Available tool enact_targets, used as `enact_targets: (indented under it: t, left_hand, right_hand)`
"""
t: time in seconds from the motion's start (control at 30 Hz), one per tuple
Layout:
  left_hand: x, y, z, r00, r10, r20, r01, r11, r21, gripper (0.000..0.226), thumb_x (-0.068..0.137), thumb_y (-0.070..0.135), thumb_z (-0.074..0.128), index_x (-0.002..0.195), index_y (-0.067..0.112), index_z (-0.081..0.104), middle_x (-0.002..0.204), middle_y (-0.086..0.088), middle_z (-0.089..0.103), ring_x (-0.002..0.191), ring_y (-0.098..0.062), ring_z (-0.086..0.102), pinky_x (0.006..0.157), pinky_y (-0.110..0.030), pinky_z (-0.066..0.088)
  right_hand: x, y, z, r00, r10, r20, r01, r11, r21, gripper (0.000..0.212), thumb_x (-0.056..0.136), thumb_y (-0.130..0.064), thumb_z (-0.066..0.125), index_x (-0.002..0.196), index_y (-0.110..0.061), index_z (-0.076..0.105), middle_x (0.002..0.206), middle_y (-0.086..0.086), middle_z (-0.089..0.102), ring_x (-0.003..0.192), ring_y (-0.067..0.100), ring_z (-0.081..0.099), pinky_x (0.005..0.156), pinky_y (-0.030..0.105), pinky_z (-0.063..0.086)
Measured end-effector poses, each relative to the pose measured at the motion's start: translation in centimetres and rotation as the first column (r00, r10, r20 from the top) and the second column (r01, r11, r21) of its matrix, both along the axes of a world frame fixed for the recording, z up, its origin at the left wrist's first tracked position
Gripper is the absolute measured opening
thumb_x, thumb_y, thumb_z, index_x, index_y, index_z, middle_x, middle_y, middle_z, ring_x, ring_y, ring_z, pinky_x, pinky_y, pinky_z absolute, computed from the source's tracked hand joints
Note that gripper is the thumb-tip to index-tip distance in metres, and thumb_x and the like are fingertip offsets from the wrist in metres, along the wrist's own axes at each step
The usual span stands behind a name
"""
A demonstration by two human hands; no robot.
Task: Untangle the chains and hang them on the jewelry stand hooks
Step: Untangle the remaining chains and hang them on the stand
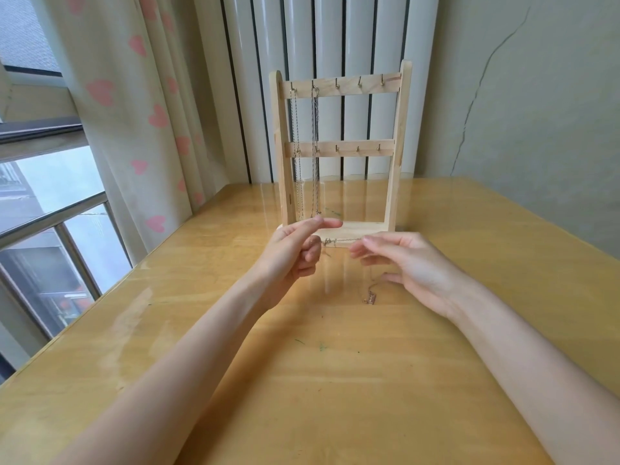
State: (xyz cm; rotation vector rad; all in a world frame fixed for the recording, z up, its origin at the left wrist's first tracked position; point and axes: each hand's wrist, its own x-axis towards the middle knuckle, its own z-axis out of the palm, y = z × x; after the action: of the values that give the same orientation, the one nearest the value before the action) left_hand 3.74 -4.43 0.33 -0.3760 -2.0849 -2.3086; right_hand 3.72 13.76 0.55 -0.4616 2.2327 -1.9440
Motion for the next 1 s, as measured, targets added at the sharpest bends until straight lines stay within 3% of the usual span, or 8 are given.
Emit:
enact_targets:
  t: [0.1,0.27,0.43,0.6,0.77,0.83,0.93,1.0]
  left_hand:
    - [-0.2,-0.4,-0.1,0.999,0.045,0.031,-0.044,0.999,-0.018,0.025,0.093,0.031,0.048,0.099,0.016,0.067,0.043,0.009,0.034,0.042,-0.007,0.024,0.043,-0.018,0.018]
    - [0.0,-0.4,-0.4,0.999,0.043,0.009,-0.039,0.963,-0.265,0.017,0.088,0.027,0.058,0.093,0.016,0.071,0.053,0.008,0.051,0.048,-0.004,0.035,0.044,-0.014,0.029]
    - [0.2,-0.4,-0.6,0.994,0.112,-0.007,-0.104,0.894,-0.435,0.017,0.090,0.020,0.056,0.081,0.015,0.070,0.076,0.003,0.068,0.059,-0.004,0.044,0.043,-0.012,0.033]
    - [-0.4,-0.3,-1.0,0.963,0.203,-0.175,-0.268,0.729,-0.630,0.019,0.092,0.020,0.051,0.095,0.025,0.069,0.111,-0.005,0.062,0.077,-0.011,0.057,0.048,-0.016,0.041]
    - [0.2,1.3,0.3,0.980,-0.055,-0.190,-0.028,0.911,-0.412,0.032,0.093,0.024,0.050,0.125,0.021,0.056,0.127,0.006,0.059,0.114,-0.003,0.055,0.090,-0.013,0.046]
    - [0.3,1.9,0.7,0.970,-0.164,-0.180,0.099,0.941,-0.322,0.032,0.094,0.024,0.048,0.123,0.015,0.057,0.119,0.003,0.064,0.114,-0.006,0.058,0.099,-0.019,0.043]
    - [0.3,1.8,1.2,0.972,-0.210,-0.105,0.194,0.971,-0.141,0.022,0.095,0.019,0.045,0.101,0.012,0.065,0.082,0.002,0.062,0.072,-0.007,0.064,0.082,-0.023,0.051]
    - [0.1,1.4,1.6,0.983,-0.177,-0.053,0.174,0.983,-0.053,0.022,0.095,0.018,0.046,0.092,0.013,0.066,0.063,0.008,0.048,0.051,-0.003,0.044,0.060,-0.016,0.047]
  right_hand:
    - [-0.2,0.0,0.0,0.993,-0.116,-0.027,0.114,0.991,-0.064,0.020,0.088,-0.024,0.057,0.074,-0.020,0.071,0.093,-0.015,0.066,0.097,0.004,0.052,0.085,0.030,0.039]
    - [-0.5,0.1,0.0,0.977,-0.209,-0.036,0.201,0.967,-0.154,0.021,0.090,-0.020,0.053,0.073,-0.019,0.065,0.082,-0.011,0.063,0.088,0.006,0.053,0.094,0.032,0.032]
    - [-0.7,0.6,0.4,0.992,-0.085,0.097,0.122,0.862,-0.493,0.020,0.093,-0.012,0.045,0.079,-0.009,0.058,0.057,-0.003,0.052,0.049,0.009,0.043,0.058,0.021,0.037]
    - [-0.7,1.0,0.6,0.995,-0.051,0.085,0.080,0.918,-0.389,0.017,0.092,-0.014,0.048,0.088,-0.007,0.064,0.050,-0.006,0.039,0.038,0.004,0.024,0.037,0.018,0.015]
    - [0.0,0.5,1.0,0.996,0.081,0.031,-0.070,0.962,-0.264,0.016,0.088,-0.019,0.055,0.083,-0.012,0.068,0.043,-0.007,0.031,0.038,0.005,0.020,0.039,0.021,0.012]
    - [0.3,0.2,1.3,0.990,0.142,0.008,-0.133,0.945,-0.300,0.014,0.084,-0.020,0.057,0.078,-0.013,0.068,0.044,-0.005,0.039,0.037,0.005,0.023,0.036,0.019,0.015]
    - [0.4,0.3,2.1,0.985,0.168,-0.032,-0.168,0.912,-0.375,0.013,0.079,-0.020,0.058,0.081,-0.009,0.065,0.050,-0.004,0.050,0.037,0.004,0.030,0.036,0.017,0.018]
    - [0.1,0.8,2.6,0.992,0.112,-0.050,-0.123,0.903,-0.411,0.012,0.083,-0.017,0.056,0.081,-0.010,0.064,0.052,-0.005,0.049,0.037,0.003,0.027,0.038,0.018,0.014]
